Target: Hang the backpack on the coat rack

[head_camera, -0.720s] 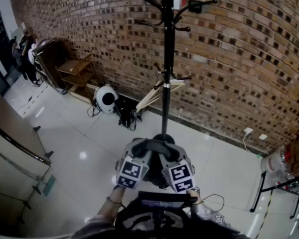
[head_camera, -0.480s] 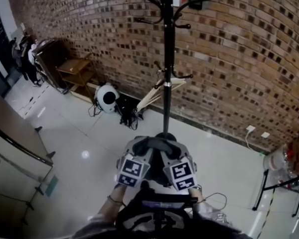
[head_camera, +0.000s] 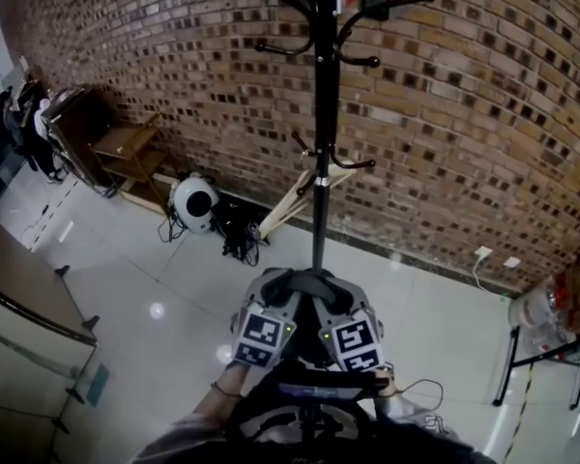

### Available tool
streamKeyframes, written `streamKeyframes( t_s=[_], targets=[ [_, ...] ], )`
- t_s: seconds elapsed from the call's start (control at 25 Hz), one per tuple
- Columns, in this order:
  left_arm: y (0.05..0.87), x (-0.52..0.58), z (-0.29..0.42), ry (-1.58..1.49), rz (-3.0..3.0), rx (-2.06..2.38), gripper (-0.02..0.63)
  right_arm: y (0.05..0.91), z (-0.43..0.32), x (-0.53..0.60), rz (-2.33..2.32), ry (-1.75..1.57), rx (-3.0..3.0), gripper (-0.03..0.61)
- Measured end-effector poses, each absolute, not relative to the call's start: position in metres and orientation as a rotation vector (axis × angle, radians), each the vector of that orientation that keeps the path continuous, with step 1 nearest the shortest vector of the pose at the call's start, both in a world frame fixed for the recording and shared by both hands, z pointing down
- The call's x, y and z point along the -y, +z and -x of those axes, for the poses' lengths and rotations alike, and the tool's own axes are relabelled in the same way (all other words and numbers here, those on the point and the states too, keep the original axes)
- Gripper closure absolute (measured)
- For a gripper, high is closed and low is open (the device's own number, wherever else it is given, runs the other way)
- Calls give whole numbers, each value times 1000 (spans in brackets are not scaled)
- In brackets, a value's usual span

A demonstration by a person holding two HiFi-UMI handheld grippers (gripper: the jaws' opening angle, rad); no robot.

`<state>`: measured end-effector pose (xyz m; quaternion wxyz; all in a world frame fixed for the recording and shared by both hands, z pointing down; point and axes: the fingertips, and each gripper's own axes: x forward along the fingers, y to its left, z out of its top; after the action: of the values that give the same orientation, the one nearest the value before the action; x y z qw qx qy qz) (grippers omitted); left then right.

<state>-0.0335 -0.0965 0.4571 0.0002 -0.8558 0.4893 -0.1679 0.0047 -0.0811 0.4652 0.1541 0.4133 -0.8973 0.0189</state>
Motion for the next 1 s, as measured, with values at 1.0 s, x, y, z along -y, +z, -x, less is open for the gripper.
streamKeyframes(
  t_s=[1.0],
  targets=[
    [436, 284, 75, -499, 2785, -1235, 520, 441, 46, 257, -1452, 58, 2431, 494]
  ],
)
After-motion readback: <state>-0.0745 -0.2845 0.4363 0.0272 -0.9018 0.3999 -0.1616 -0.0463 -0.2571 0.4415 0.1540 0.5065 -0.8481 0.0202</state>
